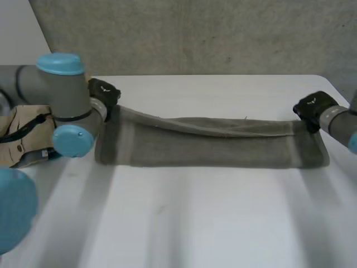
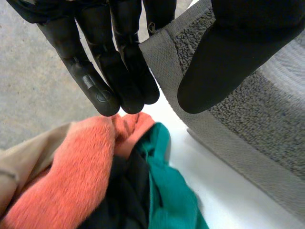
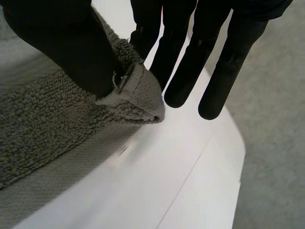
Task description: Fold the laundry.
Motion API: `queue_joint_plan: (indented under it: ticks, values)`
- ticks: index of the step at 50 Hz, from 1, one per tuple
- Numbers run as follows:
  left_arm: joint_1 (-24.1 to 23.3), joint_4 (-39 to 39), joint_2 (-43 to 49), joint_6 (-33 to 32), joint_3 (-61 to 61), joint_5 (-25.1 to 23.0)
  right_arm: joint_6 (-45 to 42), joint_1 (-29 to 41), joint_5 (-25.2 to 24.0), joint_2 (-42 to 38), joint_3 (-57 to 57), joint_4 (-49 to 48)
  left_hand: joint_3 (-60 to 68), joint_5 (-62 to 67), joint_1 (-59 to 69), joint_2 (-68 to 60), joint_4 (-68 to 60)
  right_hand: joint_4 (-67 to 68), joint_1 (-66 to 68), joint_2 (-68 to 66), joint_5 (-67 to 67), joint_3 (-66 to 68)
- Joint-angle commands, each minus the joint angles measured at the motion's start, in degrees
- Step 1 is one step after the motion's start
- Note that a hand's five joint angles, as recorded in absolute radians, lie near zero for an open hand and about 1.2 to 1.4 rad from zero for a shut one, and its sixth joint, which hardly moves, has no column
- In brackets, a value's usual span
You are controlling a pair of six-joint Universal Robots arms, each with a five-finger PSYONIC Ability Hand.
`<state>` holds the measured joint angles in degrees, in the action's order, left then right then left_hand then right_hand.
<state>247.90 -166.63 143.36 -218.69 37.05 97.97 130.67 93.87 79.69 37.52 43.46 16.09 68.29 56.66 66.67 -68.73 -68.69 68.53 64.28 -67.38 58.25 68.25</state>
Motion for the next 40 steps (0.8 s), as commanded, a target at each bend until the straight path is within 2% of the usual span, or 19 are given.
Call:
queue_joint_plan:
  ticks: [1, 2, 7, 9, 12, 13, 17, 21, 24, 31, 34, 35, 40]
  values:
    - [-0.75, -0.10, 10.18, -2.26, -12.96, -0.23, -0.16, 2.10, 1.51, -9.03, -9.87, -6.24, -39.03, -37.40, -37.41, 39.46, 39.43, -58.53, -54.28, 57.38, -58.25, -58.25]
    - [-0.92, -0.63, 11.49, -2.70, -14.80, 0.03, 0.10, 2.28, 3.52, -10.43, -12.32, -7.20, -58.29, -56.66, -56.67, 58.73, 58.69, -58.53, -54.28, 57.38, -58.25, -58.25]
    - [-1.10, -0.98, 11.16, -2.36, -16.58, 2.49, 4.84, 1.93, 7.49, -9.14, -14.63, -4.41, -58.29, -56.66, -56.67, 58.73, 58.69, -58.53, -54.28, 57.38, -58.25, -58.25]
    - [-1.01, -1.07, 10.02, -1.65, -15.44, 3.02, 7.65, 1.58, 6.27, -7.12, -13.84, -1.95, -58.29, -56.66, -56.67, 58.73, 58.69, -58.53, -54.28, 57.38, -58.25, -58.25]
    - [-1.01, -1.68, 7.82, -0.86, -11.93, 2.93, 11.61, 0.70, 1.09, -3.16, -10.68, 2.62, -58.29, -56.66, -56.67, 58.73, 58.69, -58.53, -54.28, 57.38, -58.25, -58.25]
    - [-1.01, -2.47, 6.77, -0.68, -10.18, 1.97, 12.23, 0.44, -2.06, -1.33, -8.67, 4.37, -58.29, -56.66, -56.67, 58.73, 58.69, -58.53, -54.28, 57.38, -58.25, -58.25]
    - [-1.10, -4.93, 4.83, -0.07, -6.48, -2.41, 11.89, 0.08, -6.56, 1.59, -4.01, 5.00, -58.29, -56.66, -56.67, 58.73, 58.69, -58.53, -54.28, 57.38, -58.25, -58.25]
    - [-1.45, -7.04, 5.00, 0.19, -5.15, -8.82, 11.71, 0.26, -8.32, 0.46, -2.67, 3.78, -58.29, -56.66, -56.67, 58.73, 58.69, -58.53, -54.28, 57.38, -58.25, -58.25]
    - [-1.45, -7.49, 6.49, 0.11, -6.11, -11.39, 11.53, 0.70, -8.33, -1.83, -3.90, 2.02, -58.29, -56.66, -56.67, 58.73, 58.69, -58.53, -54.28, 57.38, -58.25, -58.25]
    - [-1.63, -5.73, 12.82, 0.19, -14.46, -11.31, 12.41, 2.10, -5.87, -8.95, -11.54, -0.52, -58.29, -56.66, -56.67, 58.73, 58.69, -58.53, -54.28, 57.38, -58.25, -58.25]
    - [-1.45, -5.46, 14.93, 0.28, -19.02, -10.96, 16.00, 2.63, -5.08, -12.64, -15.76, -8.59, -58.29, -56.66, -56.67, 58.73, 58.69, -58.53, -54.28, 57.38, -58.25, -58.25]
    - [-1.45, -5.55, 15.71, 0.46, -21.12, -10.69, 18.54, 2.98, -3.51, -14.65, -17.60, -13.75, -58.29, -56.66, -56.67, 58.73, 58.69, -58.53, -54.28, 57.38, -58.25, -58.25]
    - [-1.54, -5.73, 16.16, 1.86, -24.40, -8.24, 23.40, 3.16, 3.62, -21.07, -24.90, -25.84, -58.29, -56.66, -56.67, 58.73, 58.69, -58.53, -54.28, 57.38, -58.25, -58.25]
